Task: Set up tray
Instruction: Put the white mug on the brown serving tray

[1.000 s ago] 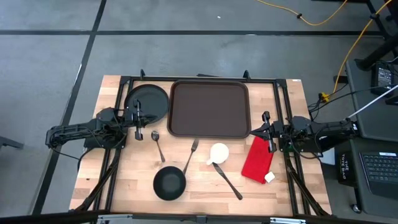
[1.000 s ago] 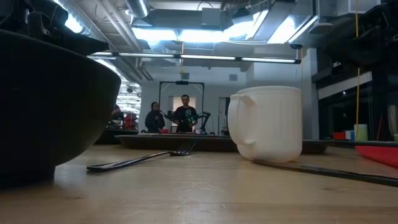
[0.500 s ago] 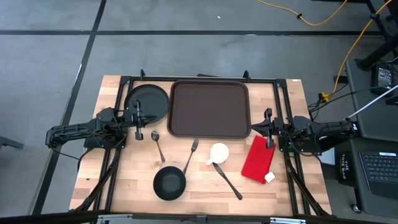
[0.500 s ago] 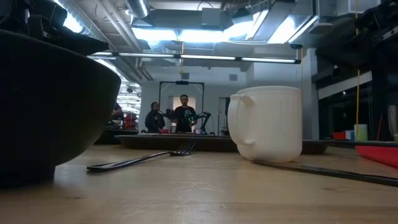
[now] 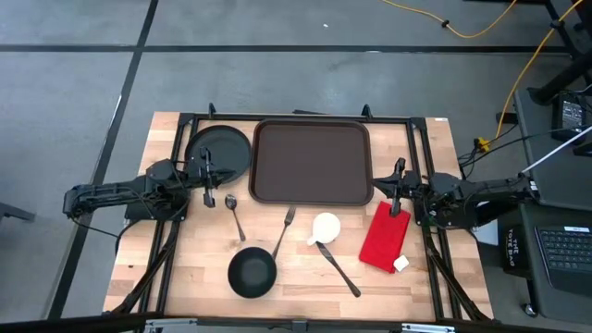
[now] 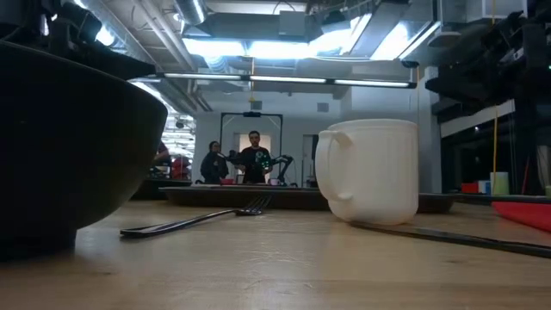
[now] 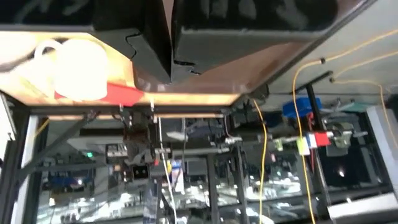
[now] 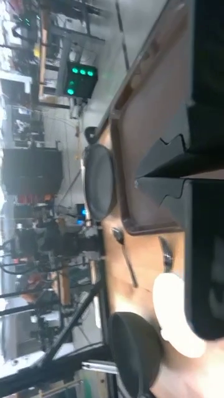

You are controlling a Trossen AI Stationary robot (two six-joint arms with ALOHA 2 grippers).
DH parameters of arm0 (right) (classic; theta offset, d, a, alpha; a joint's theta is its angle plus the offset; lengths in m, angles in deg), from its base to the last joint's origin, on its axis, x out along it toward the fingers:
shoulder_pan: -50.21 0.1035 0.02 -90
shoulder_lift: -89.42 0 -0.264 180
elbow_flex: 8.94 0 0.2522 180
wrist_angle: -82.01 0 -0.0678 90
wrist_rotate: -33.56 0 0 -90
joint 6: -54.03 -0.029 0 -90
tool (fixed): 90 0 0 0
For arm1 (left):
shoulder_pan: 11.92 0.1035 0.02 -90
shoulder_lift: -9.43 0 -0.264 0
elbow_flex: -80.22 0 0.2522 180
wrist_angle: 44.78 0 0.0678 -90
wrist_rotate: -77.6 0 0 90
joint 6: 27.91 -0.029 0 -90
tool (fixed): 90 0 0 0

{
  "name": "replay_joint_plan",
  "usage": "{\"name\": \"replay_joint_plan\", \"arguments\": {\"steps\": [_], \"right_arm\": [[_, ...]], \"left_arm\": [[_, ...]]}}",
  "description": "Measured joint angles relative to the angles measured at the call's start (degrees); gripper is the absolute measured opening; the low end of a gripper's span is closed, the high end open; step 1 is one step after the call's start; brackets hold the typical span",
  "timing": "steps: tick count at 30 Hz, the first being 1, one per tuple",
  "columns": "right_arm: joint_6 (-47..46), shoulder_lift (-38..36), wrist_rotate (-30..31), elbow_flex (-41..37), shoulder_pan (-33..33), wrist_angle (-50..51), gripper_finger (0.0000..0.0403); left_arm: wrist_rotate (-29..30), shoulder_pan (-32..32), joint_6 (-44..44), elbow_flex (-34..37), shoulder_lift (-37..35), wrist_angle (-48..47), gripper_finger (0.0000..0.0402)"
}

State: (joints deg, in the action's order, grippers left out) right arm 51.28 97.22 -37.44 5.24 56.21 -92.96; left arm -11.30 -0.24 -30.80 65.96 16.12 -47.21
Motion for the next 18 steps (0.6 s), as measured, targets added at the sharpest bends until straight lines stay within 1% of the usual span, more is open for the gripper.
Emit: {"name": "replay_joint_plan", "arguments": {"steps": [2, 4, 5, 9, 12, 18], "right_arm": [[0.1, 2.1, 0.0, 0.0, 0.0, -2.8, 0.0003], [0.0, 4.2, 1.1, 0.0, 0.0, -4.5, 0.0002], [-0.2, 5.3, 1.9, 0.0, 0.0, -5.0, 0.0002], [-1.5, 9.3, 1.9, 0.1, 0.0, -8.1, 0.0002], [-1.3, 12.4, 1.6, 2.6, 0.0, -8.0, 0.0002], [1.6, 20.0, -2.6, 10.0, 0.0, -6.8, 0.0004]], "left_arm": [[-0.7, 0.0, 0.0, 0.0, 3.3, 4.3, 0.0001], [-1.1, 0.0, -0.6, -0.8, 7.0, 6.6, 0.0001], [-0.9, 0.0, -0.7, -1.7, 8.7, 6.9, 0.0001], [-1.5, -0.1, 0.1, -6.1, 16.7, 7.0, 0.0002], [-2.3, -0.1, 0.1, -10.1, 22.7, 7.0, 0.0001], [-2.3, -0.3, -0.7, -16.4, 31.6, 6.9, 0.0001]]}}
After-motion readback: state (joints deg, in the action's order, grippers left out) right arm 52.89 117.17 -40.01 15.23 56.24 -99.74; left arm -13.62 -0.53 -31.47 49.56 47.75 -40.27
